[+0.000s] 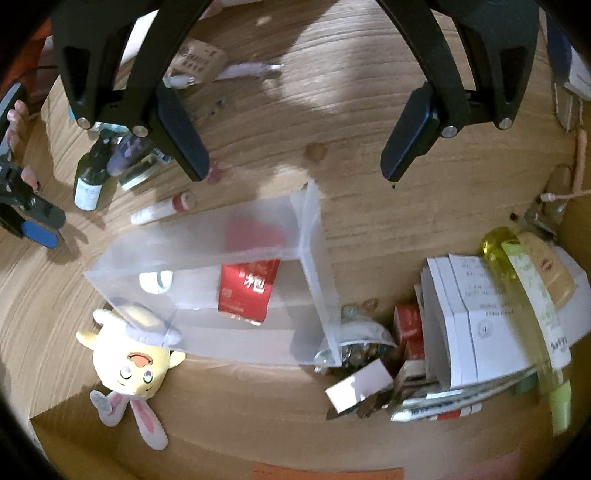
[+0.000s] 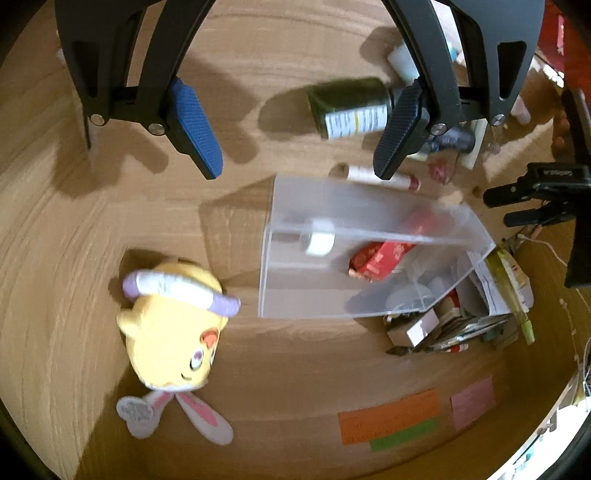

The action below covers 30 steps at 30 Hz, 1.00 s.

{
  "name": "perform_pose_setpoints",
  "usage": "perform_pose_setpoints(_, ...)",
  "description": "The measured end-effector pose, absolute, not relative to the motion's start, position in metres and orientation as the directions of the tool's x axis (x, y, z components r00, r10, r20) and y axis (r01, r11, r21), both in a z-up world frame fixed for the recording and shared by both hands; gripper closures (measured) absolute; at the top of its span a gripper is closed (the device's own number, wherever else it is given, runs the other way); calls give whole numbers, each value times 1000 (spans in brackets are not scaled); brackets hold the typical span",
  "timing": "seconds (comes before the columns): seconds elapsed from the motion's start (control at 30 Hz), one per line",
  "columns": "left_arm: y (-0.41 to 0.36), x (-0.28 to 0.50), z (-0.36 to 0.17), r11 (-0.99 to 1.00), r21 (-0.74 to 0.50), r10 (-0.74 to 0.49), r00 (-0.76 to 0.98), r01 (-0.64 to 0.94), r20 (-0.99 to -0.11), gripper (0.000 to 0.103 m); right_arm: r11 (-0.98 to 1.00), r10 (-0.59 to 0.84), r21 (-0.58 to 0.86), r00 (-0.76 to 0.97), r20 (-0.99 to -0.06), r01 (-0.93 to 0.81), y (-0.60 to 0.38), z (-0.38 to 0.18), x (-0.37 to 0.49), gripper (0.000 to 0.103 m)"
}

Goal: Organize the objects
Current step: 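Withdraw both tools from the box back toward the pile, then grasp the green bottle with the right tool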

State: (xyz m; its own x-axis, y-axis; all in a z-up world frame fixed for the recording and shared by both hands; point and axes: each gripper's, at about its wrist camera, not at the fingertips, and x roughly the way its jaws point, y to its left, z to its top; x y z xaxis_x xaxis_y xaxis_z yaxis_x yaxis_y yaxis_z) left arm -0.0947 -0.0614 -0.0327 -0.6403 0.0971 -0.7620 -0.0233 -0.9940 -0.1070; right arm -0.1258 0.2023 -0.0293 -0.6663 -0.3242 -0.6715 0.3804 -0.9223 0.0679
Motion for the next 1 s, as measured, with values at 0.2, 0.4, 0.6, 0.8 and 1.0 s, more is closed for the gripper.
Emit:
perform_pose_setpoints(0.2,-66,-97,-48,-990,-137,122,-596,-21,-794,36,-913,-351,112,-617,-704,392,201,-49,-116,20)
perform_pose_setpoints(0.4,-67,-103,-56,-992,-128,112,-580,-13,-807,50,-902,-383,152,-584,-716,405,196,-58,-115,20)
perform_pose_setpoints(0.6,-66,-106,-57,-996,-90,79,-591,-10,-802,75,-902,-384,157,-579,-720,403,193,-63,-116,21)
perform_pose_setpoints(0.8,-62,-98,-58,-998,-66,60,-603,-13,-795,90,-896,-383,142,-572,-725,421,186,-66,-115,36)
perform_pose_setpoints(1.0,-55,-91,-58,-997,-71,66,-608,-16,-791,91,-891,-400,157,-573,-716,426,186,-67,-113,49)
